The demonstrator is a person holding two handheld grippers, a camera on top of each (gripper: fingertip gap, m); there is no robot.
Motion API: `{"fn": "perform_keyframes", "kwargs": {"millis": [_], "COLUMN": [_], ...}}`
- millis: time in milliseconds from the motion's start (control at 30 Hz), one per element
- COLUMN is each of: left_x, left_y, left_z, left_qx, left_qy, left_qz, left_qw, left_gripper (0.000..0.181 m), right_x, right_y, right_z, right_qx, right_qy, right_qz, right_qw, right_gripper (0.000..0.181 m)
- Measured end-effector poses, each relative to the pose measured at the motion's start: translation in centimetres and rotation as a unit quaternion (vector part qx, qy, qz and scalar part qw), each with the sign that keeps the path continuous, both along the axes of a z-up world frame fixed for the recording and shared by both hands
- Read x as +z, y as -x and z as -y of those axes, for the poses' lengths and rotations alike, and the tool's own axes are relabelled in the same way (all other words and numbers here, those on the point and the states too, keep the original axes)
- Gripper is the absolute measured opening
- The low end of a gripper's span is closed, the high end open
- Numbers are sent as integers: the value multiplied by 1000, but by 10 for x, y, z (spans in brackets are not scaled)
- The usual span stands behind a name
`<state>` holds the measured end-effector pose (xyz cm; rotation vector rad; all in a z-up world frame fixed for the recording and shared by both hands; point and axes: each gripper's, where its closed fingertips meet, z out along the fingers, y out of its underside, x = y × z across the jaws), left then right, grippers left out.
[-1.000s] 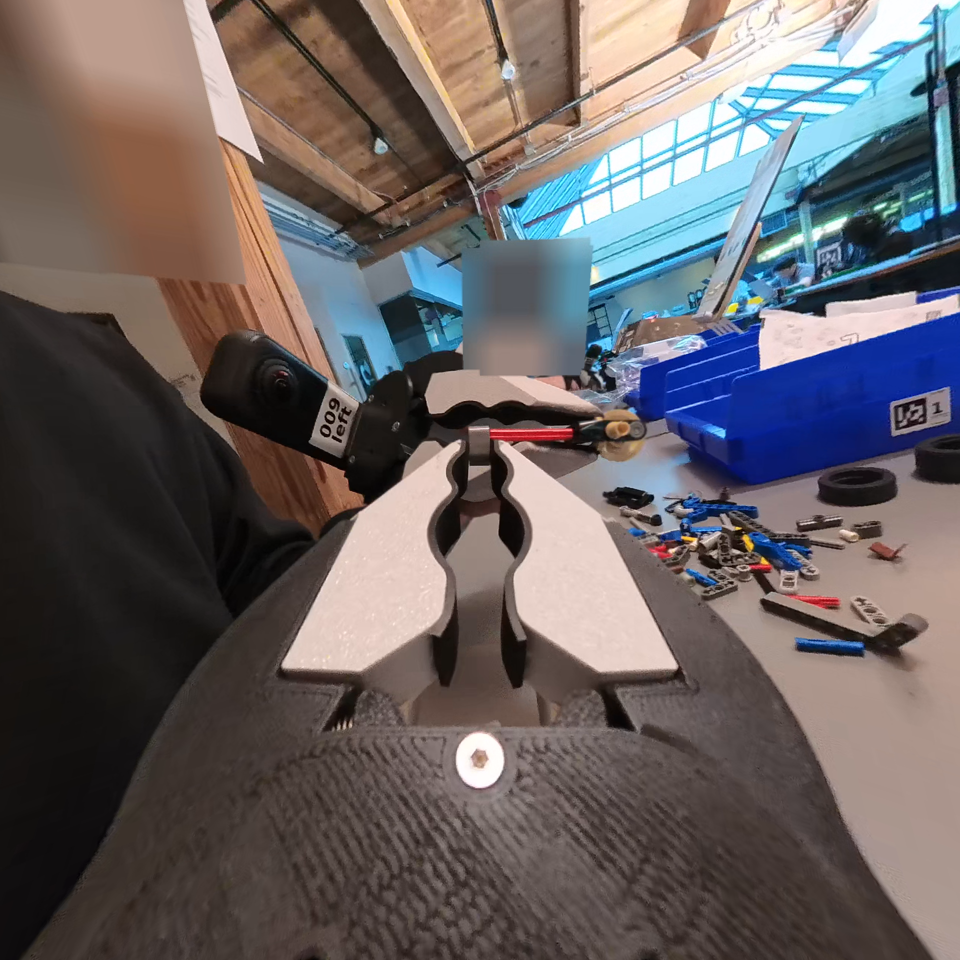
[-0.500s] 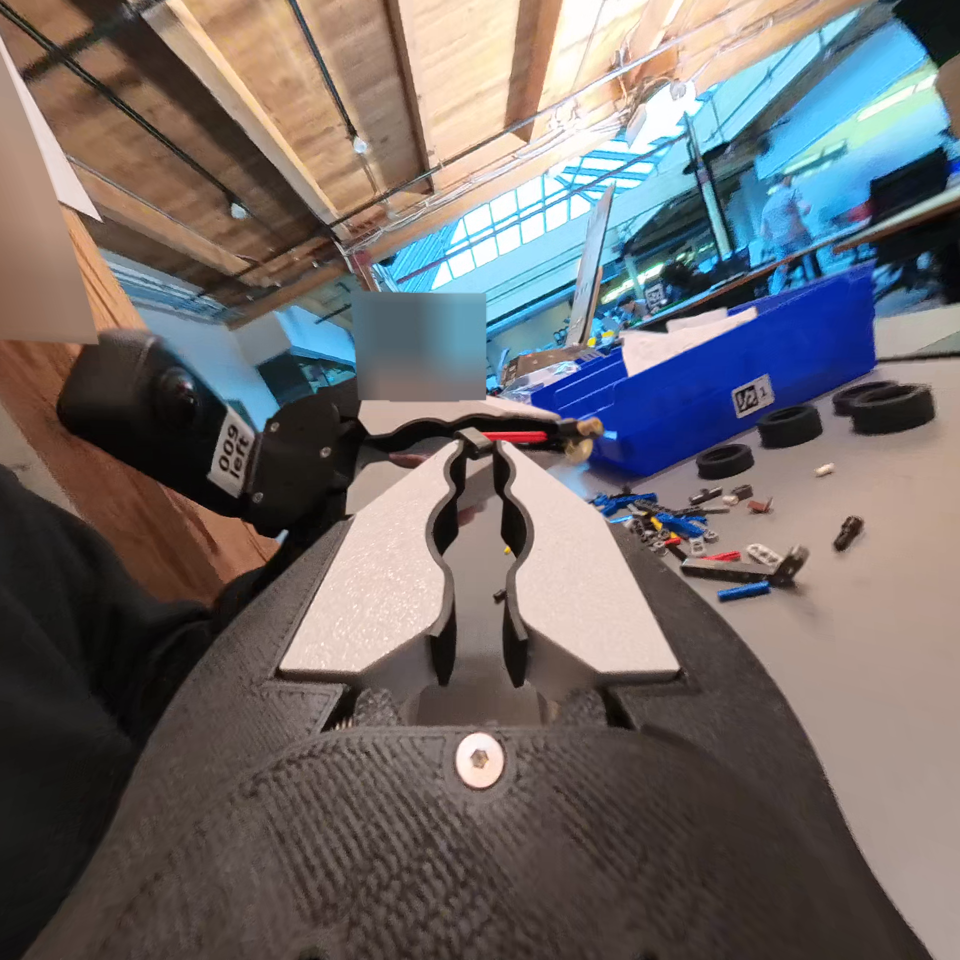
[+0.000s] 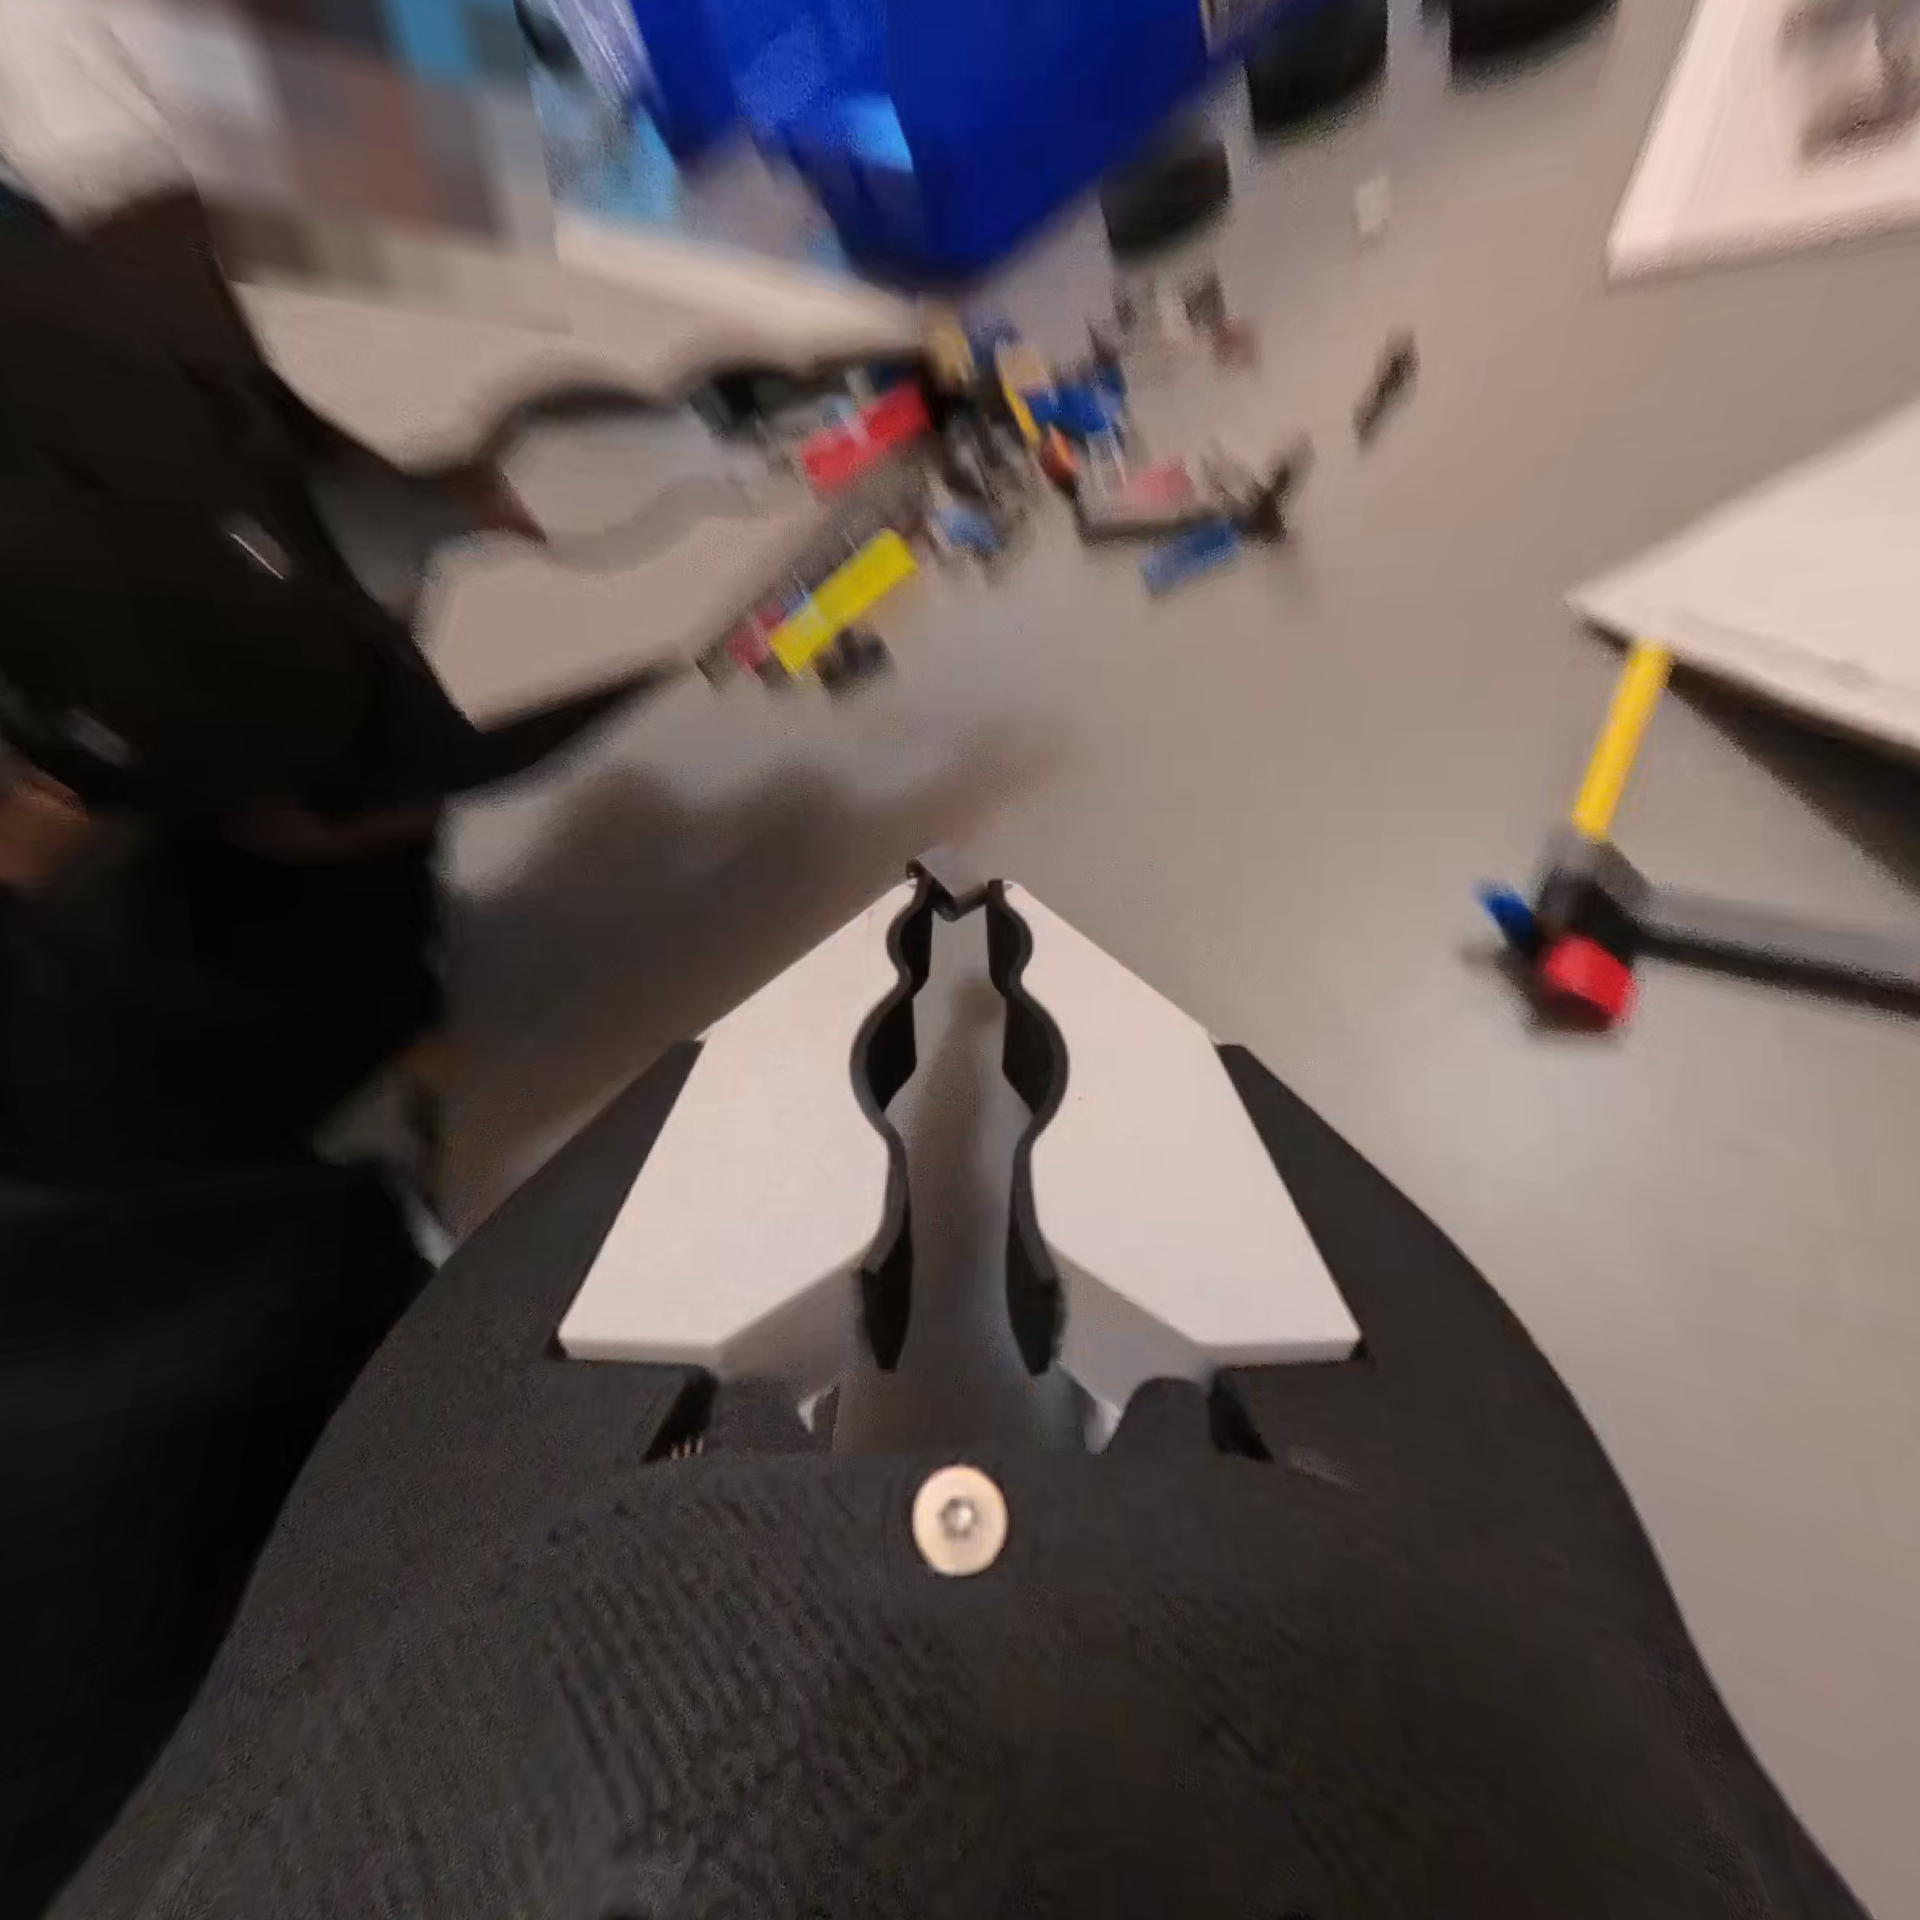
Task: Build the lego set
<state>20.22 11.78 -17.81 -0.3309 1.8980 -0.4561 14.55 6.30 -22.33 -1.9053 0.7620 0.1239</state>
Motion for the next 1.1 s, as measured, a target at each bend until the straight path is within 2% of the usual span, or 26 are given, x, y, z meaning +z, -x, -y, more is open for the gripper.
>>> {"fn": "perform_keyframes", "kwargs": {"millis": [67, 200, 300, 367, 433, 500, 567, 600, 667, 733, 833, 933, 1000, 1100], "left_x": [-2, -3, -5, -7, -8, -6, -5, -4, -5, -4, -4, -3, -2, -1], "left_y": [-1, 0, 1, 1, 1, 1, 1, 2, 2, 2, 2, 2, 2, 2], "left_z": [1, 5, 7, 7, 7, 6, 7, 6, 7, 7, 7, 7, 6, 4], "left_qx": [-5, -19, -26, -29, -31, -32, -36, -36, -37, -40, -42, -42, -42, -42], "left_qy": [-7, -7, -8, -8, -7, -6, -3, -1, 1, 1, 4, 9, 13, 14], "left_qz": [5, 12, 8, 6, 4, 8, 11, 11, 7, 8, 7, 7, 7, 9], "left_qw": [1000, 1000, 1000, 1000, 999, 999, 999, 999, 999, 999, 999, 999, 999, 999], "left_gripper": [8, 9, 9, 9, 9, 9, 9, 9, 9, 9, 9, 9, 9, 9], "right_x": [-25, -29, -28, -30, -26, -13, -11, -17, -27, -25, -29, -30, -32, -33], "right_y": [0, 3, 5, 5, 2, 11, 16, 16, 12, 8, 12, 12, 18, 21], "right_z": [22, 32, 34, 39, 39, 29, 25, 27, 31, 31, 29, 28, 28, 28], "right_qx": [-9, -3, 37, 70, 113, 171, 205, 218, 234, 244, 277, 286, 300, 284], "right_qy": [86, 117, 141, 181, 210, 199, 212, 228, 248, 241, 217, 208, 211, 211], "right_qz": [8, 24, 68, 123, 225, 361, 420, 409, 389, 390, 340, 283, 250, 217], "right_qw": [996, 993, 987, 973, 945, 895, 858, 856, 856, 855, 872, 891, 896, 910], "right_gripper": [8, 9, 35, 49, 45, 32, 20, 14, 16, 22, 13, 12, 1, 0]}}
